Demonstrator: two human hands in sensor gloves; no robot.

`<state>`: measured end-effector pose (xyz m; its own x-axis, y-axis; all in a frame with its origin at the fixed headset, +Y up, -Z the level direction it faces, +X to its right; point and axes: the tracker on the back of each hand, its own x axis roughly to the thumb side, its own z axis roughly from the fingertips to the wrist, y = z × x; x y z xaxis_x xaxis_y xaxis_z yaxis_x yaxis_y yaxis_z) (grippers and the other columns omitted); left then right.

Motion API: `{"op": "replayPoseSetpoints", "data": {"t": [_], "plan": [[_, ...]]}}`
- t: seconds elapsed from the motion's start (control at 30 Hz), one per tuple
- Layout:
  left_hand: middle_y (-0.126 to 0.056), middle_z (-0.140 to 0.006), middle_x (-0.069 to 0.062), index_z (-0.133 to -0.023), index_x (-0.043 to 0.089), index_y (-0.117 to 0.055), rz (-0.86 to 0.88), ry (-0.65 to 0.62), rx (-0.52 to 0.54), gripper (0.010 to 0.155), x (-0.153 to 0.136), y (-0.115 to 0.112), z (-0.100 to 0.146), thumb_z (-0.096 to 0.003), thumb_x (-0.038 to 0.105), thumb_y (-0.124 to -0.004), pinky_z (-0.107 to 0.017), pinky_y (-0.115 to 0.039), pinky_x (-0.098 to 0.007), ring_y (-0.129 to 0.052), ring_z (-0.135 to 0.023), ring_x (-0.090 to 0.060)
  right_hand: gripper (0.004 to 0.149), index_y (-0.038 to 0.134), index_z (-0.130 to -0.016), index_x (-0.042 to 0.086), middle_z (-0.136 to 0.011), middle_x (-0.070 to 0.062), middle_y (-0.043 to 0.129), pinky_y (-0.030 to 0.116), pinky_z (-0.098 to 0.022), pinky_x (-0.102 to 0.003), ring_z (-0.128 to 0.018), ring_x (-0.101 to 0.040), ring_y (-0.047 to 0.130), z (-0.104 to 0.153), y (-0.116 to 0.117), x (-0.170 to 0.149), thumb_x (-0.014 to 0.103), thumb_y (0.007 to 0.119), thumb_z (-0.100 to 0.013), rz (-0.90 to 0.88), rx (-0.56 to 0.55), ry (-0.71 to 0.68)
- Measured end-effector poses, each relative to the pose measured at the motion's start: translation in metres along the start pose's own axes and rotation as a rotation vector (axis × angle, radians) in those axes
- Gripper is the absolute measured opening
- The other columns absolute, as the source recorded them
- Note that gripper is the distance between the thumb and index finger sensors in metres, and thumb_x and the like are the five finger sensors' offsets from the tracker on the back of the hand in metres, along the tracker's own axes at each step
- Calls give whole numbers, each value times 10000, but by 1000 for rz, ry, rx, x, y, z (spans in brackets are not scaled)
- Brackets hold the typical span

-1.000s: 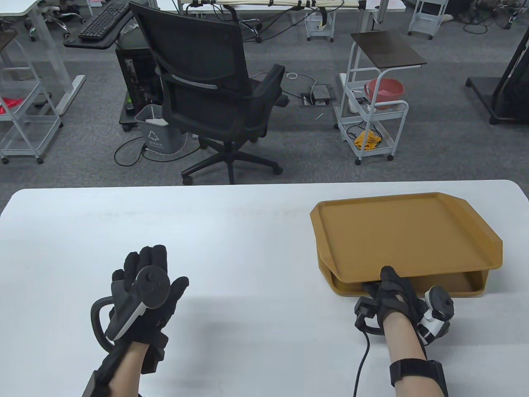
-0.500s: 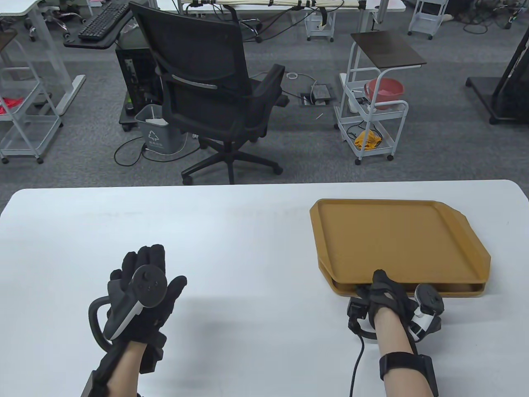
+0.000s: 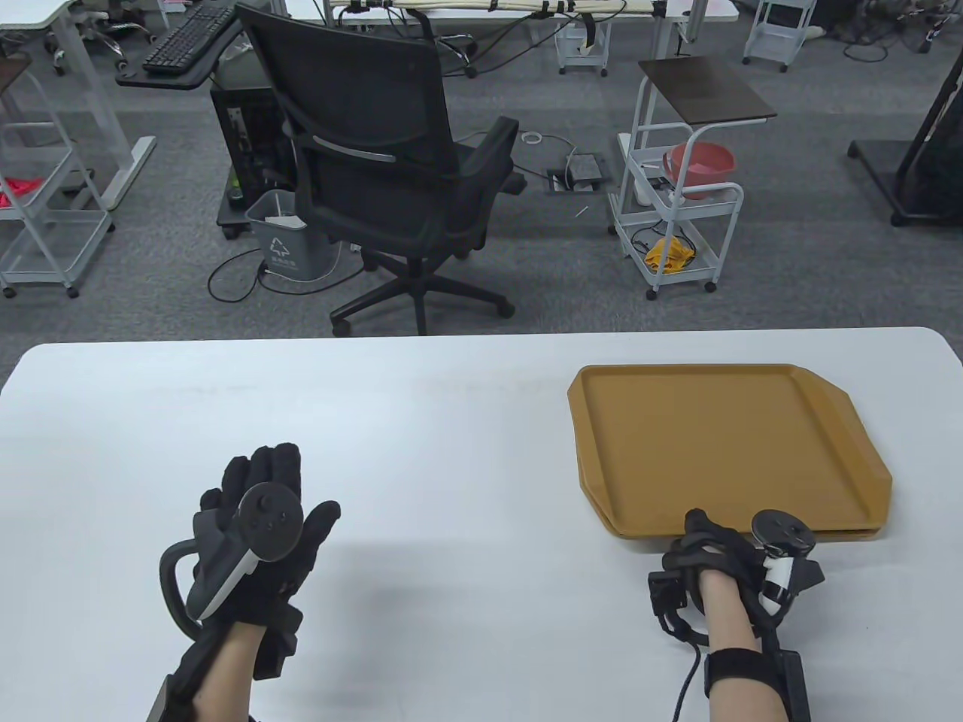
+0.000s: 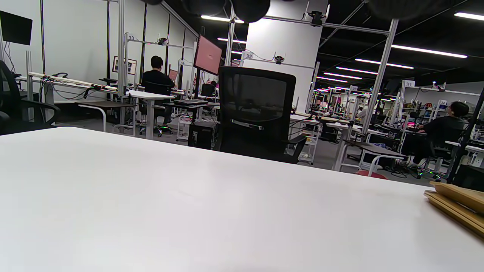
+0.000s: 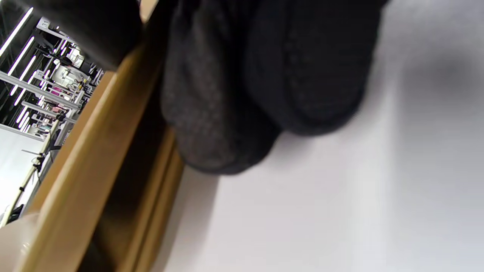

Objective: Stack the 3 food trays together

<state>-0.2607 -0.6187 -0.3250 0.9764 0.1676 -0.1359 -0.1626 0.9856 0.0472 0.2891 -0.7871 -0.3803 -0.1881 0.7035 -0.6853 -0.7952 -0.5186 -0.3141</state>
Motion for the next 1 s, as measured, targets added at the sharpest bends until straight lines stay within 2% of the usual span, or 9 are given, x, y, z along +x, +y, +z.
{"op": "replayPoseSetpoints", "data": {"t": [0.2, 0.3, 0.37, 0.6, 0.7, 0.77, 0.87, 0.93, 1.0], "plan": [[-290, -1269, 8, -1159, 339, -216, -7, -3, -8, 853, 1, -1, 0, -468, 691, -571, -844, -356, -640, -336, -1206, -375, 561, 716, -831, 38, -550, -80, 987, 927, -242, -276, -314, -116, 1099, -1, 3, 3, 521, 717, -547, 123, -38, -12], [-292, -1268, 7, -1159, 338, -217, -7, -3, -13, 852, 2, -1, 0, -468, 691, -571, -844, -355, -641, -336, -1206, -376, 560, 755, -814, 72, -523, -60, 997, 922, -231, -275, -290, -108, 1094, -1, 3, 11, 557, 688, -543, 280, -50, -43], [-293, -1268, 6, -1159, 338, -216, -11, -2, -16, 853, 2, -1, 1, -469, 691, -571, -843, -358, -641, -338, -1206, -376, 501, 771, -811, 111, -520, -56, 995, 914, -237, -283, -289, -111, 1086, 3, 5, 20, 529, 696, -545, 412, -93, -76], [-292, -1269, 7, -1158, 343, -214, -19, -8, -29, 851, 5, -2, 1, -469, 692, -569, -844, -359, -641, -339, -1206, -377, 479, 739, -874, 140, -634, -101, 967, 892, -330, -321, -409, -170, 1073, 23, 10, 44, 485, 724, -541, 773, -199, -229], [-292, -1269, 8, -1159, 345, -212, -23, -12, -29, 851, 6, -3, 1, -468, 693, -568, -845, -360, -640, -339, -1207, -374, 504, 689, -939, 176, -737, -115, 926, 865, -421, -350, -523, -204, 1044, 32, 8, 54, 479, 733, -539, 870, -249, -297], [-290, -1269, 9, -1159, 346, -213, -24, -13, -28, 850, 7, -3, 1, -469, 693, -568, -844, -360, -641, -340, -1207, -373, 563, 596, -1024, 224, -914, -123, 822, 786, -578, -419, -728, -272, 953, 38, 7, 60, 477, 737, -542, 919, -262, -329], [-293, -1269, 6, -1159, 344, -216, -26, -11, -27, 850, 6, -3, 1, -469, 691, -570, -843, -362, -641, -342, -1206, -376, 593, 493, -1084, 357, -1145, -70, 571, 469, -829, -545, -1080, -346, 592, 40, 6, 65, 465, 729, -551, 991, -196, -402], [-296, -1268, 8, -1158, 345, -216, -27, -9, -26, 849, 6, -2, 1, -469, 691, -570, -844, -363, -640, -346, -1206, -374, 595, 485, -1083, 382, -1179, -43, 509, 329, -864, -563, -1158, -341, 414, 38, 4, 66, 446, 740, -549, 1007, -183, -434], [-297, -1268, 6, -1158, 344, -218, -29, -9, -26, 849, 6, -3, 1, -468, 691, -571, -843, -364, -641, -346, -1205, -376, 575, 513, -1068, 398, -1179, -19, 514, 317, -875, -545, -1170, -311, 405, 32, 0, 64, 420, 756, -547, 1050, -195, -462]]}}
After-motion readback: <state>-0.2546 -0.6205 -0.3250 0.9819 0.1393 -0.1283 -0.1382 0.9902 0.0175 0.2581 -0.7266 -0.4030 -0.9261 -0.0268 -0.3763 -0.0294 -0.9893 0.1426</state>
